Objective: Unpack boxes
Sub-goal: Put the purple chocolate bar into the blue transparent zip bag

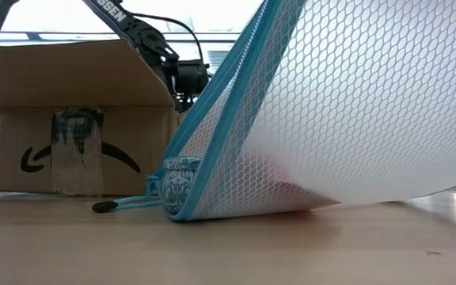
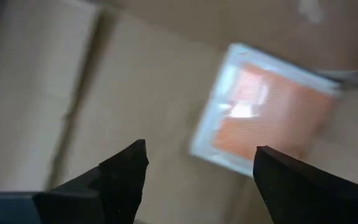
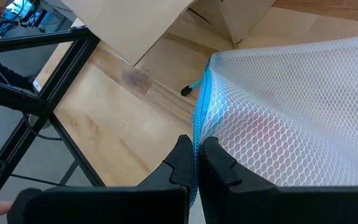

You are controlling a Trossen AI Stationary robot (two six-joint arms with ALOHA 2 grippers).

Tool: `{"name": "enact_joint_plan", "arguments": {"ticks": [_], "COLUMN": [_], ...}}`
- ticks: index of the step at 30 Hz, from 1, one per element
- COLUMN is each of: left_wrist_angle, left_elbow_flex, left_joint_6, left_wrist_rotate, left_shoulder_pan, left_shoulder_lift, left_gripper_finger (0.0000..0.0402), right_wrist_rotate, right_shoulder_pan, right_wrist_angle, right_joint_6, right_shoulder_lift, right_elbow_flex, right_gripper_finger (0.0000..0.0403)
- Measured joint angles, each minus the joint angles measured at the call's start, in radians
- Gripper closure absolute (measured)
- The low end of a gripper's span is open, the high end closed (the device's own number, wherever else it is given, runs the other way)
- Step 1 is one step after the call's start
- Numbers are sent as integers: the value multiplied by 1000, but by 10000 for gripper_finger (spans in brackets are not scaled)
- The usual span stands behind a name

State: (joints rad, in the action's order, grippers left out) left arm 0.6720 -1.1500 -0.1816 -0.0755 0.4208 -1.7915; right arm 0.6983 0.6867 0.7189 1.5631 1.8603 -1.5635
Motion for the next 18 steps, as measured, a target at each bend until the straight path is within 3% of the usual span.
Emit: {"name": "enact_joint_plan", "arguments": {"ticks": [9,14,18], "left_wrist_angle": [-152,-203,-209], "left_elbow_flex": [1,0,0], "left_joint_6": [-42,-96,-134], "left_wrist_rotate": [120,229,243], "left_shoulder_pan": [8,31,83], "left_shoulder_lift": [88,102,99], "left_gripper_finger": [175,177,176], "right_wrist_rotate": [0,0,0], "right_shoulder_pan": [0,0,0], "right_wrist_angle": [0,0,0], "right_joint_6": [0,0,0], "right_shoulder_lift": [0,0,0], "right_elbow_flex": [0,0,0], "right_gripper_finger": [403,403,403]}}
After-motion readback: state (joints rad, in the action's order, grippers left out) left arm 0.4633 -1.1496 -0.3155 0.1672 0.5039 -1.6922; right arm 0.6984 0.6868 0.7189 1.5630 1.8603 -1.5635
